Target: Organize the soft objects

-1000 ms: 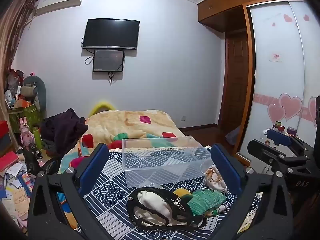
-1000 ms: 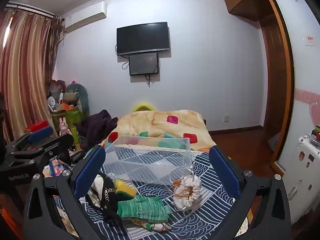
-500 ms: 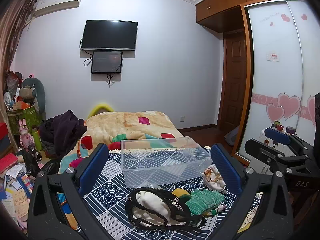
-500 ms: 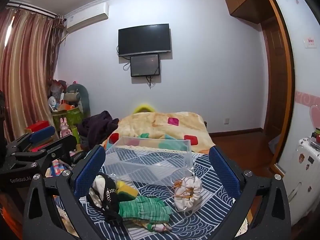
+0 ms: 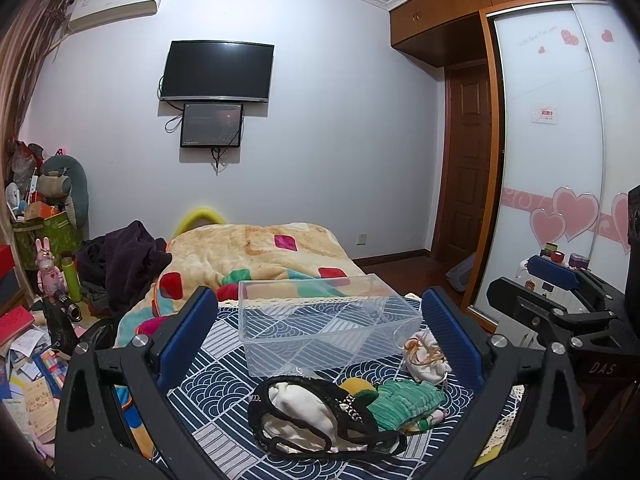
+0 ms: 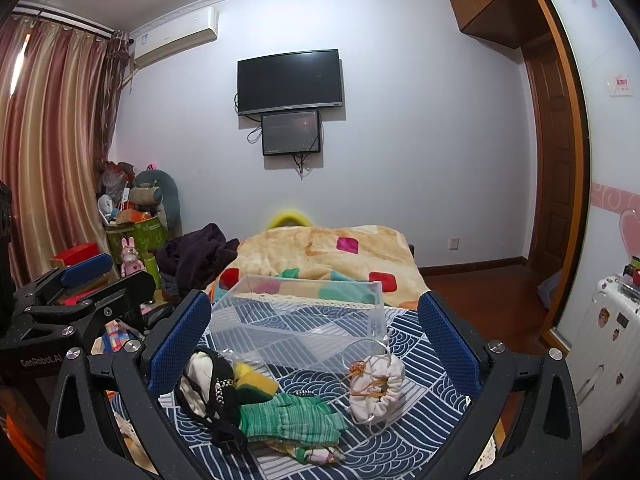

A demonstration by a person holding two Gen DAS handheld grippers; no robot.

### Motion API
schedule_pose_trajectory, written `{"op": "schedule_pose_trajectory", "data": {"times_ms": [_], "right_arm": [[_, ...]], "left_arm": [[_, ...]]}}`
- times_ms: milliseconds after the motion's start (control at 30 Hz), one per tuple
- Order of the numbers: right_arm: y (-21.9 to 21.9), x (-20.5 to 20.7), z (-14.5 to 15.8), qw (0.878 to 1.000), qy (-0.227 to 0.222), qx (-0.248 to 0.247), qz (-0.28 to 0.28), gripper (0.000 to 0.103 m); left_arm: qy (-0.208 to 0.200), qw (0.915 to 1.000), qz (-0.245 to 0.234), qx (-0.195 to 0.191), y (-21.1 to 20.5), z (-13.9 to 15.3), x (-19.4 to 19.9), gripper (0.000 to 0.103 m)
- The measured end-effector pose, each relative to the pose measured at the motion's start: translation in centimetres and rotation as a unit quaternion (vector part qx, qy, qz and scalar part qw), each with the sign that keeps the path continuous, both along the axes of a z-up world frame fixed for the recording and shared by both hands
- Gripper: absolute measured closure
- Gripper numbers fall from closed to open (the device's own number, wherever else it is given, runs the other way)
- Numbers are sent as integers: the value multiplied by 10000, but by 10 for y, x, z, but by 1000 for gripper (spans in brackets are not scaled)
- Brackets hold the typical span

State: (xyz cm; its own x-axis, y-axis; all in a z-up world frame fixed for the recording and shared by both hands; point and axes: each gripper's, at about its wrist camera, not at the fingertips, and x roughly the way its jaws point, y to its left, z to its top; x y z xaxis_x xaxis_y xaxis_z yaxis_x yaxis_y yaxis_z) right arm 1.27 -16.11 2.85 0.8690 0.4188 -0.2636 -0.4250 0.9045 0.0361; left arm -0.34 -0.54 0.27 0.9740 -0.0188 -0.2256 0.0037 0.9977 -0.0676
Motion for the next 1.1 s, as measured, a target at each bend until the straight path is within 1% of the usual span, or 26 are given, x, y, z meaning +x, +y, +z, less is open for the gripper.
{"op": "schedule_pose_trajectory", "data": {"times_ms": [1100], "right_arm": [[1,-2,1,10000,-73,-6,23,0]], "left_arm": [[-22,10000,-22,-15,-1,4,-2,0]]}}
